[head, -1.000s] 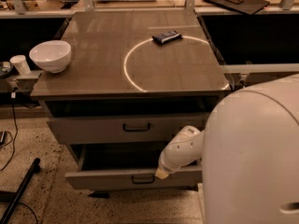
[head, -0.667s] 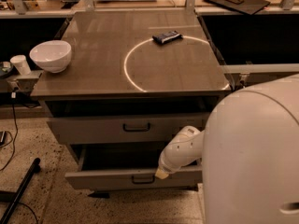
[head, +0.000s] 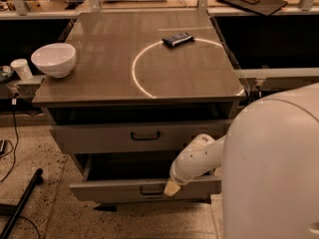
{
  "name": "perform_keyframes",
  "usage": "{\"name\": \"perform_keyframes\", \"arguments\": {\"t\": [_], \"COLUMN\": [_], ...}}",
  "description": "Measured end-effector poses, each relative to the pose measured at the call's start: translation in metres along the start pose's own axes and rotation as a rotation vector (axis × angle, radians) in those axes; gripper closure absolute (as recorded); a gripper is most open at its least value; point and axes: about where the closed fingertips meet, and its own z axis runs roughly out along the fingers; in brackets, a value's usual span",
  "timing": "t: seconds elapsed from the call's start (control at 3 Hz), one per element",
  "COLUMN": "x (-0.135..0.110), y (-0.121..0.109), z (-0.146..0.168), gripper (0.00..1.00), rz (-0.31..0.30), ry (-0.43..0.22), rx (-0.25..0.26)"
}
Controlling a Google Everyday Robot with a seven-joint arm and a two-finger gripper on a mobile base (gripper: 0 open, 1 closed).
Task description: Open middle drawer
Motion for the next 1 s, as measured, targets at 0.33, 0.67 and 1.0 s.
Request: {"name": "perform_keyframes", "arguments": {"t": [0.33, 0.67, 1.0], "x": [-0.0170, -0.0177, -0.0177], "y": [-0.0136, -0.0140, -0.0140], "z": [-0.0314, -0.0325, -0.0325], "gripper": [0.00, 0.00, 0.19], "rz": [-0.013, -0.014, -0.014], "ry": [-0.035, -0.035, -0.035], "rx": [0.048, 0.050, 0.050]}}
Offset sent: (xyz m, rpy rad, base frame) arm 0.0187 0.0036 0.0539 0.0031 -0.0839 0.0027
